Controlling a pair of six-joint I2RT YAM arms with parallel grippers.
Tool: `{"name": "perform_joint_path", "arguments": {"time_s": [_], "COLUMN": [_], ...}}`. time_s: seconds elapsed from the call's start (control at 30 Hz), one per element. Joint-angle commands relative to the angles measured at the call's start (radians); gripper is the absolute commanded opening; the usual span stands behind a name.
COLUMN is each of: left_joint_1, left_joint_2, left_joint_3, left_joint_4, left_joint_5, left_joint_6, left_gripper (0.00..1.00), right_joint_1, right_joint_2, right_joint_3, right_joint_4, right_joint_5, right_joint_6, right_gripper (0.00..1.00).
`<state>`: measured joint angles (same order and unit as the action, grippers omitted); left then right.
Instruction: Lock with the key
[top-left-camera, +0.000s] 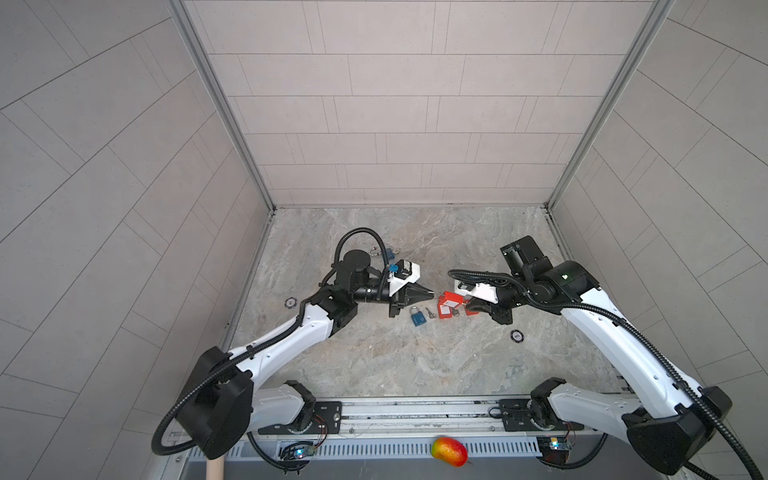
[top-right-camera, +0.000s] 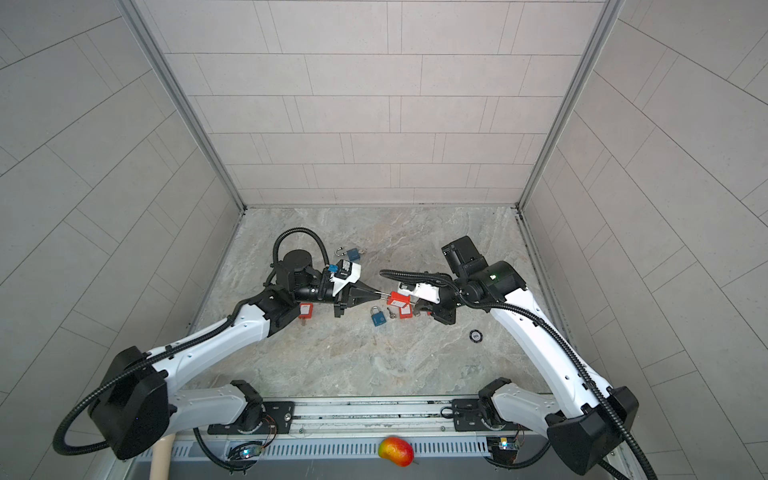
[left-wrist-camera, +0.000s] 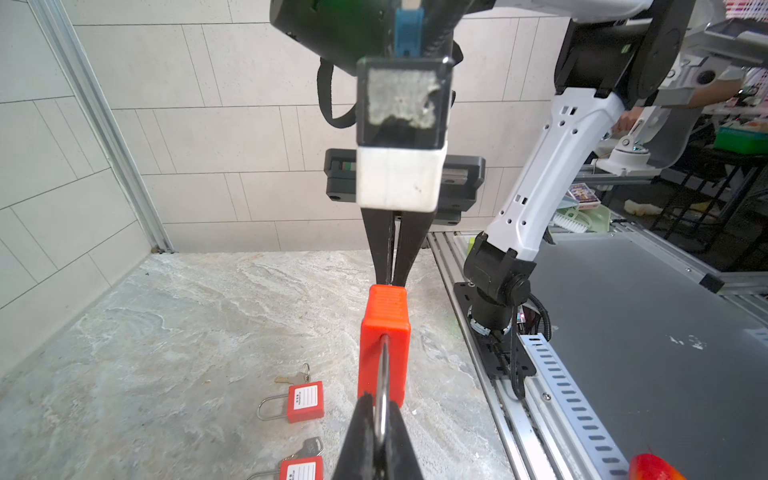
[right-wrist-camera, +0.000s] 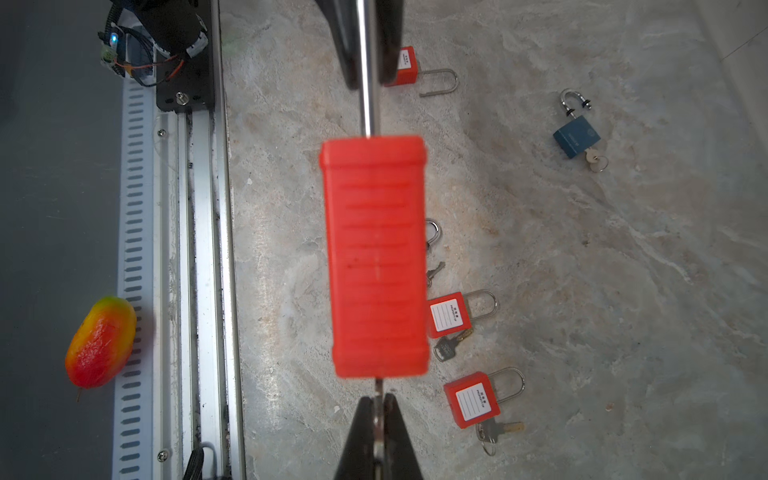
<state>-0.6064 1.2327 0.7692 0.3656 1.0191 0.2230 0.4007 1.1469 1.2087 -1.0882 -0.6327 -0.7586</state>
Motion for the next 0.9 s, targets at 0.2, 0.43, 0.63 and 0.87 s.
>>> {"name": "perform_joint_path", "arguments": {"time_s": [0.2,0.43,0.63,0.87], "left_joint_1": [0.029,0.118,0.144,0.142], "left_joint_2": [-0.01,-0.008,0.082,0.288], "left_joint_3": [0.051,0.127,0.27,0.459], "left_joint_4": [-0.15,-0.527,-1.018,-1.101], "left_joint_5": [-0.025,-0.002,-0.061,-0.106], "left_joint_6": [0.061,0.188,0.426,0.365], "left_gripper": [0.0,0.0,0.0,0.0], "right_joint_1": [-0.011,-0.011,-0.008,-0.002], "right_joint_2": [-0.045,-0.052,-0.093,-0.061], "right_joint_3": [-0.067,-0.151,-0.247,-0.3], "right_joint_4": [0.02,0.109,0.298,0.391], "right_joint_5": [0.112,0.239,0.273,0.305], "right_joint_6": [-0.026,0.062,0.284,0.478], "right_gripper": [0.0,0.0,0.0,0.0]}}
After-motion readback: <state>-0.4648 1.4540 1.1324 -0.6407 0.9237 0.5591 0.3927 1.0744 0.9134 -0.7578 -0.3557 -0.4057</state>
